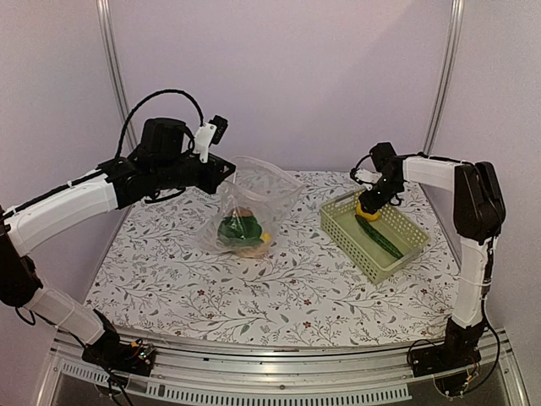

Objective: Place the food in the zip-top bag and seal the zipper
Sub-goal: Pick up the fake fruit from the bin, then place the fake fruit in the zipper food storage bag, then adjust the zipper food storage bag at the center of the board.

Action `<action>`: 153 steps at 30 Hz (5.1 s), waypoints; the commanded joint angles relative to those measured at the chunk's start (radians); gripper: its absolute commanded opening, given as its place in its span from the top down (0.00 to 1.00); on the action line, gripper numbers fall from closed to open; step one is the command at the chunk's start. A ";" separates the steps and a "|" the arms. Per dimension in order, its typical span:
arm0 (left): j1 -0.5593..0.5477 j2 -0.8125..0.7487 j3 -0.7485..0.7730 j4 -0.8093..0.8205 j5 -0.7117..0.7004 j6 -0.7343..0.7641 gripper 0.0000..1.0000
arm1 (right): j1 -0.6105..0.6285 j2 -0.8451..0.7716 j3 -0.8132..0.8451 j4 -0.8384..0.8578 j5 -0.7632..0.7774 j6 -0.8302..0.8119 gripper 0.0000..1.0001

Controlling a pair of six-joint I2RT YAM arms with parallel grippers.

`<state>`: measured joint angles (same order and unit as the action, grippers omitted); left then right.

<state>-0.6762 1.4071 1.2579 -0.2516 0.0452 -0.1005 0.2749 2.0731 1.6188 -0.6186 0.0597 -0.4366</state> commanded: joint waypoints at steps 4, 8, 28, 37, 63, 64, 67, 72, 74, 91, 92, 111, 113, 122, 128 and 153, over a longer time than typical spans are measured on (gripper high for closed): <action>-0.007 0.006 -0.003 0.005 0.008 0.013 1.00 | 0.002 0.052 0.029 0.003 0.027 0.018 0.41; -0.008 0.006 -0.002 0.005 0.008 0.012 1.00 | 0.002 0.071 0.035 0.003 0.028 0.025 0.39; -0.009 0.001 -0.003 0.005 0.012 0.012 1.00 | 0.005 0.066 0.057 -0.010 -0.020 0.075 0.46; -0.010 0.006 -0.003 0.007 0.013 0.013 1.00 | 0.006 -0.170 -0.015 -0.041 -0.050 0.082 0.59; -0.011 0.027 -0.008 0.015 0.014 0.023 1.00 | 0.288 -0.517 0.058 -0.041 -0.465 -0.034 0.66; -0.011 0.027 -0.008 0.015 0.016 0.023 1.00 | 0.312 -0.511 0.063 -0.040 -0.467 -0.045 0.66; -0.011 0.025 -0.008 0.014 0.022 0.024 1.00 | 0.362 -0.485 0.088 -0.045 -0.486 -0.065 0.66; -0.012 0.017 -0.009 0.015 0.029 0.021 1.00 | 0.439 -0.423 0.142 -0.050 -0.484 -0.083 0.65; -0.011 0.014 -0.009 0.016 0.032 0.022 1.00 | 0.461 -0.389 0.177 -0.050 -0.482 -0.083 0.65; -0.015 -0.017 -0.009 0.017 0.048 0.022 1.00 | 0.532 -0.189 0.302 -0.029 -0.408 -0.052 0.41; -0.015 -0.019 -0.009 0.016 0.048 0.022 1.00 | 0.536 -0.186 0.303 -0.031 -0.393 -0.049 0.37; -0.017 -0.020 -0.012 0.018 0.057 0.025 1.00 | 0.636 -0.279 0.216 -0.172 -0.376 -0.211 0.36; -0.018 -0.020 -0.012 0.017 0.060 0.028 1.00 | 0.645 -0.268 0.212 -0.159 -0.338 -0.215 0.39; -0.019 -0.030 -0.013 0.013 0.068 0.043 0.90 | 0.660 -0.220 0.247 -0.164 -0.239 -0.229 0.85; -0.007 -0.036 0.022 -0.055 0.063 0.047 0.68 | 0.660 -0.246 0.323 -0.145 -0.203 -0.252 1.00; 0.045 0.178 0.455 -0.248 0.337 -0.108 1.00 | 0.653 -0.273 0.439 -0.028 -0.008 -0.313 1.00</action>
<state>-0.6300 1.5333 1.5333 -0.4240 0.2699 -0.1394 0.9291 1.8221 1.9644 -0.7547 -0.0608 -0.7231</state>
